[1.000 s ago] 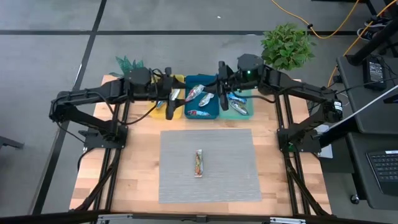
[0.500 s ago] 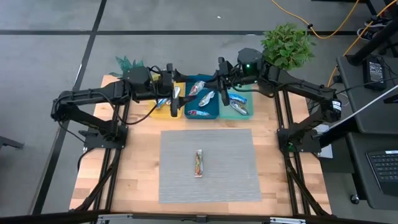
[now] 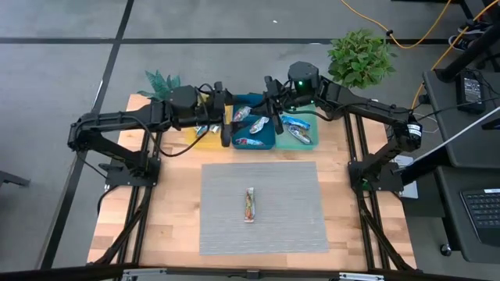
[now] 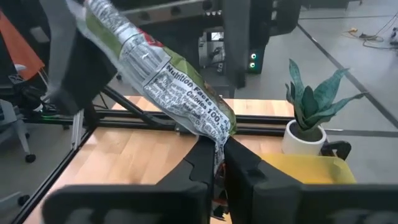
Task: Pick and place Granola Bars by type
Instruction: Put the red granola bar into the blue bin
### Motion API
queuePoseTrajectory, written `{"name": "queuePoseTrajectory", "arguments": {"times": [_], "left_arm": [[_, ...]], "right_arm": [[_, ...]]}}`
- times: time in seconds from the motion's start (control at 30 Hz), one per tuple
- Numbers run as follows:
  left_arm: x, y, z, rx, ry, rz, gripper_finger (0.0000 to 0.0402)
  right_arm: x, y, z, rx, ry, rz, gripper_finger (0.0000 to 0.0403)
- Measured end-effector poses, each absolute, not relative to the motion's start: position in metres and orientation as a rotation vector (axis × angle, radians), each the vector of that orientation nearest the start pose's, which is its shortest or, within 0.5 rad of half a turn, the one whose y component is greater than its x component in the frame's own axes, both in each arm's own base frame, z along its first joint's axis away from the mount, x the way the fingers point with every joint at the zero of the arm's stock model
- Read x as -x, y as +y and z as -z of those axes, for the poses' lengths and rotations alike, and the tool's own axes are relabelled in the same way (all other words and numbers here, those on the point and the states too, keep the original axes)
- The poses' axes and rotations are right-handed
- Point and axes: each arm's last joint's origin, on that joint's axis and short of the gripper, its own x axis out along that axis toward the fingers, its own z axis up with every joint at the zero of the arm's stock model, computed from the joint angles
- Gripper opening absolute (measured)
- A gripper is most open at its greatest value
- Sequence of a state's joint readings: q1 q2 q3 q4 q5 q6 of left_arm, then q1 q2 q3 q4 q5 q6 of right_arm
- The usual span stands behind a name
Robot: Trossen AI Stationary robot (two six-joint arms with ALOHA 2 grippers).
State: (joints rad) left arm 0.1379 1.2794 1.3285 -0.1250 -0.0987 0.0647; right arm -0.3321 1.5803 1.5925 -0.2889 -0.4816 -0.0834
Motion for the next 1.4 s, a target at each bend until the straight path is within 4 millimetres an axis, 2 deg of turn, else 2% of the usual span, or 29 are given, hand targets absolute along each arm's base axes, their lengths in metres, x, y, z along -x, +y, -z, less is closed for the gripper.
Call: {"name": "queuePoseTrajectory", "arguments": {"times": [0.2,0.37,0.6,0.83,0.97,1.07,1.27,1.4], "left_arm": [[-0.279,0.043,-0.4212,-0.065,0.083,-0.283,0.0303],[-0.2785,0.0441,-0.4212,-0.066,0.085,-0.321,0.0272],[-0.2778,0.0455,-0.4192,-0.07,0.108,-0.376,0.0187],[-0.2772,0.0458,-0.4161,-0.072,0.142,-0.378,0.0087],[-0.277,0.0458,-0.4162,-0.072,0.142,-0.378,0.0043],[-0.277,0.0458,-0.4162,-0.072,0.142,-0.378,0.0032],[-0.277,0.0458,-0.4162,-0.072,0.143,-0.377,0.004],[-0.277,0.0458,-0.4162,-0.072,0.143,-0.375,0.0031]], "right_arm": [[-0.3413,-0.1042,-0.4051,-0.023,0.246,-0.159,0.0025],[-0.3411,-0.1032,-0.405,-0.032,0.245,-0.194,0.0013],[-0.3398,-0.1066,-0.4048,-0.036,0.248,-0.185,0.0036],[-0.3384,-0.111,-0.4047,-0.039,0.249,-0.17,0.0017],[-0.3383,-0.111,-0.4049,-0.038,0.248,-0.17,0.0022],[-0.3383,-0.111,-0.4049,-0.038,0.248,-0.169,0.003],[-0.3383,-0.111,-0.4049,-0.037,0.248,-0.169,0.0019],[-0.3383,-0.111,-0.4049,-0.039,0.248,-0.169,0.0021]]}}
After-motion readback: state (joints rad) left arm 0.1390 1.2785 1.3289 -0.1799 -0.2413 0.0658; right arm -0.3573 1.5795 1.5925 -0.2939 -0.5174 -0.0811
